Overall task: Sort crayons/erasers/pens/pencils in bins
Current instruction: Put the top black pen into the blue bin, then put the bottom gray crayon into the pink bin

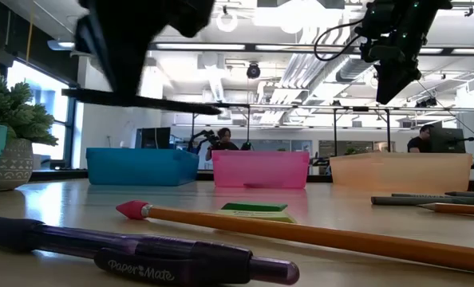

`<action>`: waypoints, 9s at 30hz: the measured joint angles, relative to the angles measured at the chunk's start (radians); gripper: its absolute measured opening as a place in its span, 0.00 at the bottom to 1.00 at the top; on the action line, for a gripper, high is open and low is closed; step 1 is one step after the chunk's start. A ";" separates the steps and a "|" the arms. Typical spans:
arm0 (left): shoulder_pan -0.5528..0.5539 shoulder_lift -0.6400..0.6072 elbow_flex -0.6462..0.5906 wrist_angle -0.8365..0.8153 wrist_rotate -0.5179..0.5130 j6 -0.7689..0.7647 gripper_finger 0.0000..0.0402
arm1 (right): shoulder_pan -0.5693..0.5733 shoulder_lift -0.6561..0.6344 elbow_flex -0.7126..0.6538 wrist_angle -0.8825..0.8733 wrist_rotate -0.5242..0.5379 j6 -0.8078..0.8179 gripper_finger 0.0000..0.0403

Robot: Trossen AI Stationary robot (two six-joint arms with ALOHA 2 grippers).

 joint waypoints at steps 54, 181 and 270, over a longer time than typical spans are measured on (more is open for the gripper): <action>-0.666 -0.063 -0.221 -0.015 -0.015 -1.141 0.03 | 0.610 0.000 0.000 0.060 -0.006 0.560 0.32; -0.465 -0.635 -0.543 0.162 -0.370 -0.404 0.34 | 1.208 0.708 -0.003 0.590 0.061 0.718 0.01; 0.480 -0.635 -0.543 0.349 -0.221 0.346 0.35 | 0.443 0.766 0.001 0.971 -0.079 0.205 0.20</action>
